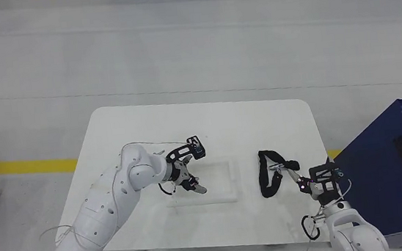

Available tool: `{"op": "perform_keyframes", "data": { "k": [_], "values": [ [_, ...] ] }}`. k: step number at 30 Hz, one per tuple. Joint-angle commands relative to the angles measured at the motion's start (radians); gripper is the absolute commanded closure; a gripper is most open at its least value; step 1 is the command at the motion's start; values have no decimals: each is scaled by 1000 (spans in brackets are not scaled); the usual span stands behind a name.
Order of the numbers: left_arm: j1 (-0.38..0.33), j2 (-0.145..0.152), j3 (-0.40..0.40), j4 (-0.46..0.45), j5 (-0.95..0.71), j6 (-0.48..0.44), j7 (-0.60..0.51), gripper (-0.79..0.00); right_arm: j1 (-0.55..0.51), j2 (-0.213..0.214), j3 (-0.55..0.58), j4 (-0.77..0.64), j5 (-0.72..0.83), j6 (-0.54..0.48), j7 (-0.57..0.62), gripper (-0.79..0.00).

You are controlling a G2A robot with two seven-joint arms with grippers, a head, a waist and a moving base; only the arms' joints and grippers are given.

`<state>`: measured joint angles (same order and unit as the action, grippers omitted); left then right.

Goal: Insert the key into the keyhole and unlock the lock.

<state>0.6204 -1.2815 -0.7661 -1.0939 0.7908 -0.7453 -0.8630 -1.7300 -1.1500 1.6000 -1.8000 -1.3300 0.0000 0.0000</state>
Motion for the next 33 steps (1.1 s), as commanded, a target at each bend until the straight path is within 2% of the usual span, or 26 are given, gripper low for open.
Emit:
{"op": "perform_keyframes", "data": {
  "k": [1, 5, 14, 16, 19, 23, 25, 27, 29, 30, 32, 33],
  "values": [
    [0, 0, 0, 0, 0, 0, 0, -785, 0, 0, 0, 0, 0, 0, 0, -785],
    [-7, -6, 32, 21, 50, 13, -29, -785, 0, 0, 0, 0, 0, 0, 0, -785],
    [-116, -47, 100, 166, -23, -176, -1, -785, 0, 0, 0, 0, 0, 0, 0, -785],
    [-138, -58, 118, 198, -17, -175, 13, -785, 0, 0, 0, 0, 0, 0, 0, -785],
    [-166, -82, 150, 243, 5, -125, 29, -785, 0, 0, 0, 0, 0, 0, 0, -785],
    [-193, -112, 196, 285, 30, -117, 41, -696, 0, 0, 0, 0, 0, 0, 0, -785],
    [-201, -125, 217, 308, 31, -132, 40, -563, 0, 0, 0, 0, 0, 0, 0, -785],
    [-210, -137, 234, 326, 33, -146, 38, -517, 0, 0, 0, 0, 0, 0, 0, -785],
    [-215, -146, 245, 343, 35, -161, 49, -363, 0, 0, 0, 0, 0, 0, 0, -785],
    [-218, -149, 248, 352, 37, -165, 54, -311, 0, 0, 0, 0, 0, 0, 0, -785],
    [-223, -155, 253, 365, 41, -167, 66, -308, 0, 0, 0, 0, 0, 0, 0, -785],
    [-225, -157, 255, 370, 41, -169, 72, -271, 0, 0, 0, 0, 0, 0, 0, -785]
  ]
}}
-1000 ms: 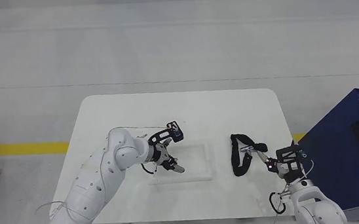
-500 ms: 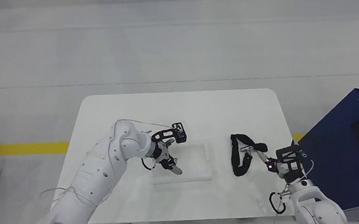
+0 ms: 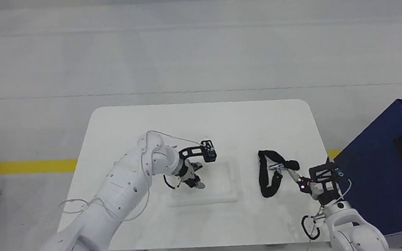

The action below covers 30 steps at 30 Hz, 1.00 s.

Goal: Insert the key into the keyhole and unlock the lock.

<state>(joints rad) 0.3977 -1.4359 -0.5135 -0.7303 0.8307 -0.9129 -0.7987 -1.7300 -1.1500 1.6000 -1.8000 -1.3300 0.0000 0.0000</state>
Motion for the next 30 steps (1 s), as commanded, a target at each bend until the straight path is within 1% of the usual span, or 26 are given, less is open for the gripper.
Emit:
{"op": "perform_keyframes", "data": {
  "k": [1, 3, 5, 7, 12, 14, 15, 17, 19, 21, 23, 25, 27, 30],
  "values": [
    [-4, -5, 4, 13, 4, -1, 12, -240, 0, 0, 0, 0, 0, 0, 0, -785],
    [-8, -9, 8, 21, 10, 3, 17, -243, 0, 0, 0, 0, 0, 0, 0, -785],
    [-11, -13, 13, 34, 7, -23, 19, -268, 0, 0, 0, 0, 0, 0, 0, -785],
    [-16, -17, 16, 48, 10, -19, 21, -222, 0, 0, 0, 0, 0, 0, 0, -785],
    [-23, -25, 28, 64, 21, -50, 21, -212, 0, 0, 0, 0, 0, 0, 0, -785],
    [-26, -27, 33, 69, 28, -57, 21, -185, 0, 0, 0, 0, 0, 0, 0, -785],
    [-27, -29, 34, 72, 28, -60, 21, -185, 0, 0, 0, 0, 0, 0, 0, -785],
    [-29, -31, 38, 77, 30, -64, 19, -142, 0, 0, 0, 0, 0, 0, 0, -785],
    [-31, -34, 40, 79, 33, -63, 18, -129, 0, 0, 0, 0, 0, 0, 0, -785],
    [-33, -36, 42, 82, 33, -63, 20, -92, 0, 0, 0, 0, 0, 0, 0, -785],
    [-35, -38, 43, 83, 37, -58, 20, -80, 0, 0, 0, 0, 0, 0, 0, -785],
    [-37, -39, 44, 84, 37, -59, 18, -89, 0, 0, 0, 0, 0, 0, 0, -785],
    [-39, -39, 44, 86, 37, -59, 12, -120, 0, 0, 0, 0, 0, 0, 0, -785],
    [-41, -40, 45, 84, 35, -57, 1, -135, 0, 0, 0, 0, 0, 0, 0, -785]
  ]
}}
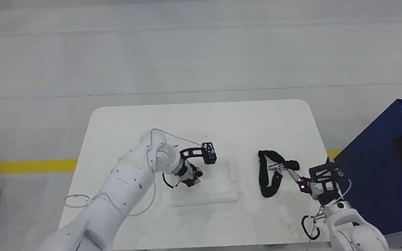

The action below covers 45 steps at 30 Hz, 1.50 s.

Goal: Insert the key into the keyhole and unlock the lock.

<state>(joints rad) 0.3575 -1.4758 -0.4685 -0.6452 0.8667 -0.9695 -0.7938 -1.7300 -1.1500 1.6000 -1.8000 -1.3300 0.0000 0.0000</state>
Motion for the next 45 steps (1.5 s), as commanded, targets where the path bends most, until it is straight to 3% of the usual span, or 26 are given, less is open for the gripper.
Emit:
{"op": "perform_keyframes", "data": {
  "k": [1, 10, 14, 19, 20, 32, 39, 45],
  "values": [
    [-1, 0, 0, -1, -2, 0, -9, -135, 0, 0, 0, 0, 0, 0, 0, -785],
    [2, 0, 2, -17, -14, 17, -49, -86, 0, 0, 0, 0, 0, 0, 0, -785],
    [3, -1, 4, -23, -14, 24, -57, -102, 0, 0, 0, 0, 0, 0, 0, -785],
    [2, -2, 3, -24, -17, 30, -60, -52, 0, 0, 0, 0, 0, 0, 0, -785],
    [1, -2, 3, -23, -17, 29, -61, 0, 0, 0, 0, 0, 0, 0, 0, -785],
    [-8, 2, 2, -43, 1, 41, -77, 0, 0, 0, 0, 0, 0, 0, 0, -785],
    [-2, 24, -18, -134, 23, 83, -112, 0, 0, 0, 0, 0, 0, 0, 0, -785],
    [31, 66, -71, -260, 26, 115, -125, 0, 0, 0, 0, 0, 0, 0, 0, -785]
  ]
}}
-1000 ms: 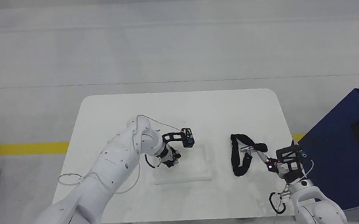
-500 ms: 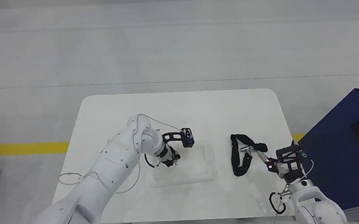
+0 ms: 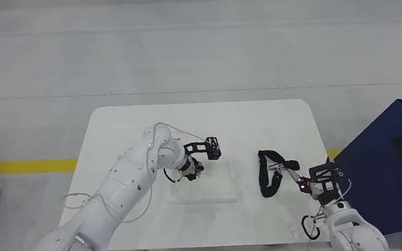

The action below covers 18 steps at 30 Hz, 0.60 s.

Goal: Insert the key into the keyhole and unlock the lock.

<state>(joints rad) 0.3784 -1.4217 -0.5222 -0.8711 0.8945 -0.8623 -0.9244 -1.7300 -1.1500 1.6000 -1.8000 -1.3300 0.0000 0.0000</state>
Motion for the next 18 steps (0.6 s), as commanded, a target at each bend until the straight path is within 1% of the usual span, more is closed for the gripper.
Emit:
{"op": "perform_keyframes", "data": {
  "k": [1, 2, 4, 6, 8, 11, 12, 15, 18],
  "values": [
    [19, 22, -37, -60, -7, 14, 12, 0, 0, 0, 0, 0, 0, 0, 0, -785],
    [29, 35, -60, -92, -5, 29, 24, 0, 0, 0, 0, 0, 0, 0, 0, -785],
    [64, 63, -104, -167, 5, 24, 39, 0, 0, 0, 0, 0, 0, 0, 0, -785],
    [110, 96, -166, -261, 18, 13, 75, 0, 0, 0, 0, 0, 0, 0, 0, -785],
    [175, 133, -248, -352, 40, 27, 119, 0, 0, 0, 0, 0, 0, 0, 0, -785],
    [300, 187, -390, -495, 40, -13, 215, 0, 0, 0, 0, 0, 0, 0, 0, -785],
    [345, 204, -442, -536, 32, -45, 258, 0, 0, 0, 0, 0, 0, 0, 0, -785],
    [465, 244, -582, -608, 4, -143, 369, 0, 0, 0, 0, 0, 0, 0, 0, -785],
    [538, 268, -652, -648, -5, -150, 434, 0, 0, 0, 0, 0, 0, 0, 0, -785]
  ]
}}
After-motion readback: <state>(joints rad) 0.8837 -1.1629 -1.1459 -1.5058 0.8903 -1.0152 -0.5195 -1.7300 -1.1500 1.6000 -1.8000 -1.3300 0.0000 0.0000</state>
